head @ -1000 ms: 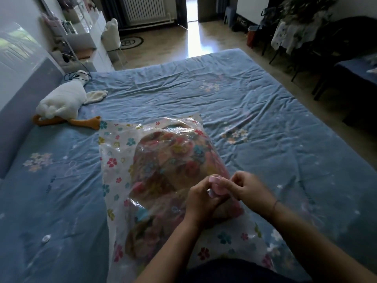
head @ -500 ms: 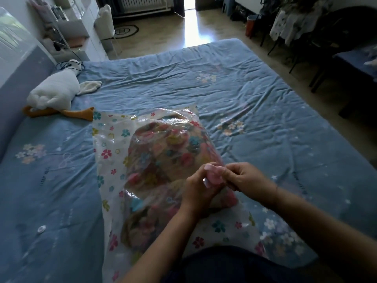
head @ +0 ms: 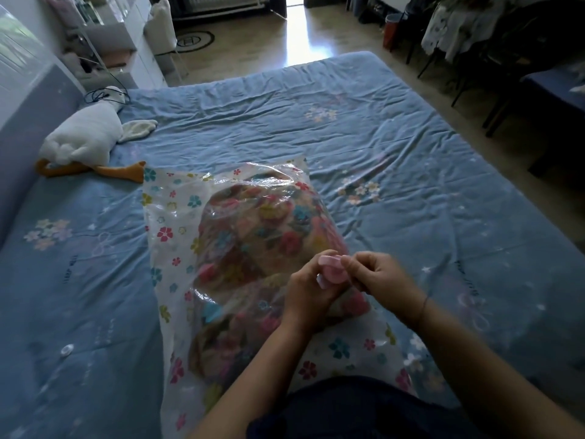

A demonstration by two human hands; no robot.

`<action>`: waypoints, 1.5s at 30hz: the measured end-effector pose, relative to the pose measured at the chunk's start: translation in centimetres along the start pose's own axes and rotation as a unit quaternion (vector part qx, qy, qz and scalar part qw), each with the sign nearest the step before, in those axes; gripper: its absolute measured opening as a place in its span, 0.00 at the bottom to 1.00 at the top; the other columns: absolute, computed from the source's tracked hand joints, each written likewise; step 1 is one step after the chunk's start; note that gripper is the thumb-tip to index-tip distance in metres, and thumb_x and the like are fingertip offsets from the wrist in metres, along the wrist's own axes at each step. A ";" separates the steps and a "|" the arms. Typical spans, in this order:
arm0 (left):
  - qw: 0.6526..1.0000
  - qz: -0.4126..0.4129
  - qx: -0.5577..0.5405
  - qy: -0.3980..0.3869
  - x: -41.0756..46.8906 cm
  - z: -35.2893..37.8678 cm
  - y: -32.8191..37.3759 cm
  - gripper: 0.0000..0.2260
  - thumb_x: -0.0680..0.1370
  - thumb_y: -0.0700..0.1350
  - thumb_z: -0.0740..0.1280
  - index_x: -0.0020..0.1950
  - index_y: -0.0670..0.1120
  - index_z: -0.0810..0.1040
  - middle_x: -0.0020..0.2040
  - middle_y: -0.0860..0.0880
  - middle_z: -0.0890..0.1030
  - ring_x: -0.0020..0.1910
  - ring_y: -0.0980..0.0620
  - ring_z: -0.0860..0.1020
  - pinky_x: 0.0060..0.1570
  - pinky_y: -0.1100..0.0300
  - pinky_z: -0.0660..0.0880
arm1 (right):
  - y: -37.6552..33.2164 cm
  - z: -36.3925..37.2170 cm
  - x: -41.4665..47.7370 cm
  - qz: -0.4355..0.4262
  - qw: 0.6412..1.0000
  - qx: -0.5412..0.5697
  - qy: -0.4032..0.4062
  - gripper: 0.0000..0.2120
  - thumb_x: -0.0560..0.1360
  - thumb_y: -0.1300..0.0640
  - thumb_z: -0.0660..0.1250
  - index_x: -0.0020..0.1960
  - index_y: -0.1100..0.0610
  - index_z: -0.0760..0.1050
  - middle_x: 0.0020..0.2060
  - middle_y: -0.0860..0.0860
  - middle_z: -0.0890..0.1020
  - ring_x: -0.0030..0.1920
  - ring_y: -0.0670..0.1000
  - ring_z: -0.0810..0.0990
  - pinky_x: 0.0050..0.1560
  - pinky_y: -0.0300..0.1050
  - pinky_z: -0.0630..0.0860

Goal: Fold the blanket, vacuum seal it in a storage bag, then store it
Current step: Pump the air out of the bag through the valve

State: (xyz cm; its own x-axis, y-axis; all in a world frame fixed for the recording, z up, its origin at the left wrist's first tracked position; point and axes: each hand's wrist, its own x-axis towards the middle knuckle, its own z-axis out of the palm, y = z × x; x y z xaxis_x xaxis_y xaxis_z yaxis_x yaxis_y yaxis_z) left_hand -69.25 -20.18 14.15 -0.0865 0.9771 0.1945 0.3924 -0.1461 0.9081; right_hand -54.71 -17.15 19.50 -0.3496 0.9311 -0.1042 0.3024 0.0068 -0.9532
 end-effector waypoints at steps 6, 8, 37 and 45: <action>1.000 0.005 0.014 -0.001 0.5 -0.2 -0.4 0.22 0.68 0.43 0.79 0.60 0.48 0.80 0.52 0.61 0.81 0.49 0.74 0.76 0.48 0.75 0.71 | -7.0 -2.1 -1.7 -0.146 0.976 0.153 0.043 0.21 0.76 0.50 0.62 0.32 0.64 0.72 0.23 0.48 0.68 0.25 0.45 0.65 0.27 0.34 0.63; 1.000 -0.003 0.010 0.000 0.2 -0.1 -0.6 0.22 0.67 0.43 0.79 0.60 0.51 0.80 0.51 0.64 0.80 0.49 0.75 0.75 0.48 0.76 0.70 | -6.8 -2.2 -1.7 -0.160 0.972 0.171 0.036 0.21 0.76 0.48 0.62 0.31 0.62 0.71 0.23 0.48 0.68 0.25 0.45 0.64 0.27 0.34 0.63; 0.999 -0.050 -0.018 0.013 0.1 0.6 -1.6 0.23 0.66 0.42 0.80 0.55 0.61 0.78 0.47 0.69 0.81 0.47 0.68 0.79 0.47 0.72 0.74 | -5.1 -1.3 -0.8 -0.115 0.983 0.125 0.066 0.22 0.76 0.51 0.63 0.31 0.66 0.70 0.23 0.48 0.68 0.24 0.44 0.64 0.27 0.33 0.63; 0.999 -0.036 -0.017 -0.008 0.4 0.6 -1.8 0.19 0.69 0.44 0.78 0.58 0.53 0.80 0.50 0.56 0.84 0.48 0.60 0.82 0.47 0.62 0.78 | -4.6 -0.2 -1.6 -0.064 0.988 0.125 0.058 0.24 0.74 0.46 0.64 0.37 0.68 0.75 0.22 0.46 0.69 0.25 0.44 0.65 0.28 0.36 0.64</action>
State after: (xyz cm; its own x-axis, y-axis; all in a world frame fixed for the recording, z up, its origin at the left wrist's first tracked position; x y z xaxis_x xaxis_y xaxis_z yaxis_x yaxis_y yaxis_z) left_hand -69.39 -19.43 12.36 -0.0987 0.9875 0.1226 0.3542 -0.0803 0.9317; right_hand -55.35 -18.62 24.13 -0.2619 0.9642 0.0411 0.0284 0.0503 -0.9983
